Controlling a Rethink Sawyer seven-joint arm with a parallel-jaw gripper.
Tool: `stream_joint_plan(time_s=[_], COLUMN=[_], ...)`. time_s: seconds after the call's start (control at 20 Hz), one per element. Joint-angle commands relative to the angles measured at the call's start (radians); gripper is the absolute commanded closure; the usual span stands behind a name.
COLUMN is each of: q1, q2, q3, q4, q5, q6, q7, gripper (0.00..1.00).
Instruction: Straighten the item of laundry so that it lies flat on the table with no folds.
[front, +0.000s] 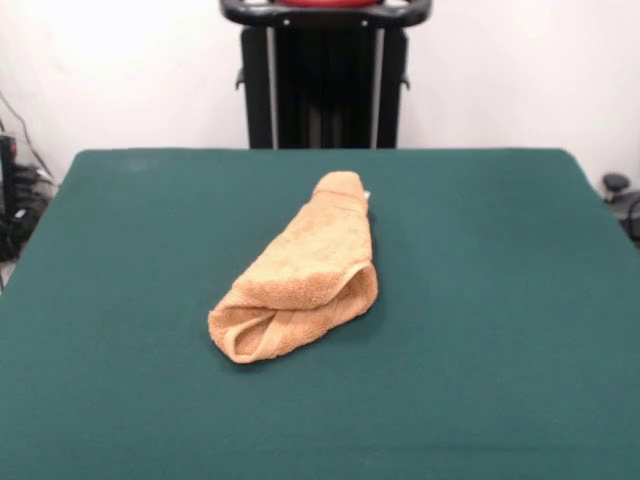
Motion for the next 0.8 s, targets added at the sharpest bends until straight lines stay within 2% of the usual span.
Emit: stream_joint_plan(time_s=[0.05, 0.35, 0.8], q1=[-0.070, -0.155, -0.221], q2=[0.038, 0.086, 0.183], q3=[0.019, 0.077, 0.159], q4=[0.113, 0.166, 0.179], q5=[0.046, 0.032, -0.005], q6=[0.018, -0.155, -0.309], q7=[0.052, 0.031, 0.072], gripper=[0.00, 0.00, 0.00])
